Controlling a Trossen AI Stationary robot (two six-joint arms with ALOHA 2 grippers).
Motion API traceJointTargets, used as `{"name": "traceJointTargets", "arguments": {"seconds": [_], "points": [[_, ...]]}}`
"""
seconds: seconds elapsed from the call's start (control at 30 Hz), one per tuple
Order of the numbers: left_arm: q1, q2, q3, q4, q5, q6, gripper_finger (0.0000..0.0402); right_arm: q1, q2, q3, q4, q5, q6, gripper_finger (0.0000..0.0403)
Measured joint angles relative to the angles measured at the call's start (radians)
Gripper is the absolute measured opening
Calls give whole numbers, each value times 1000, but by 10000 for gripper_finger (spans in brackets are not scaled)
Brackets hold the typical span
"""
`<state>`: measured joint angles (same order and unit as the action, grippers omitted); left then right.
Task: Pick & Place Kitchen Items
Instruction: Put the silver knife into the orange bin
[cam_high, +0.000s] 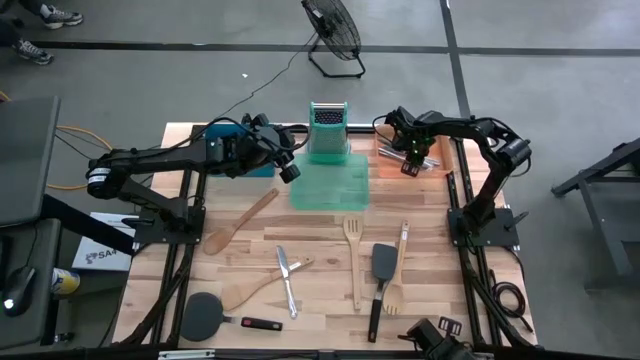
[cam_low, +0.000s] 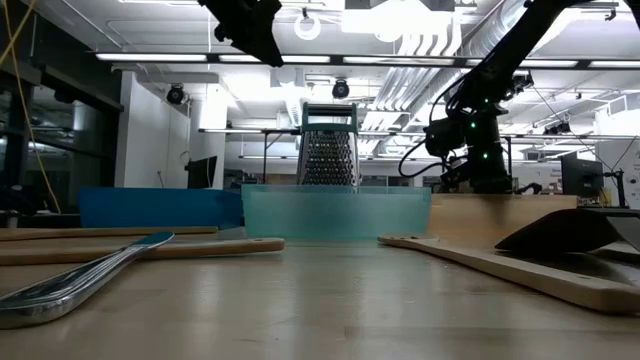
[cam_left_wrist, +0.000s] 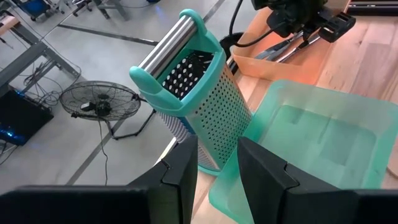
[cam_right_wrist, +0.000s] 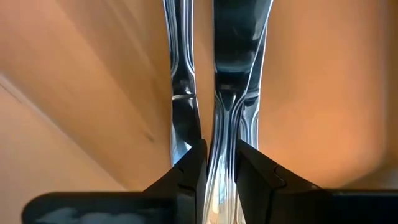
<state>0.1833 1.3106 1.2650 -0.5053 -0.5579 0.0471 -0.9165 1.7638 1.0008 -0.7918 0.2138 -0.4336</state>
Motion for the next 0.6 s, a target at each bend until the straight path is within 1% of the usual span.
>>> {"name": "traceJointTargets", "arguments": {"seconds": [0.37,0.47,0.6], "points": [[0,0,0,0,0,0,111,0,1,-1,-9,8,-26,66],[0,0,0,0,0,0,111,0,2,-1,-12,8,-37,76],[0,0,0,0,0,0,111,0,2,-2,-13,1,-34,100]]}}
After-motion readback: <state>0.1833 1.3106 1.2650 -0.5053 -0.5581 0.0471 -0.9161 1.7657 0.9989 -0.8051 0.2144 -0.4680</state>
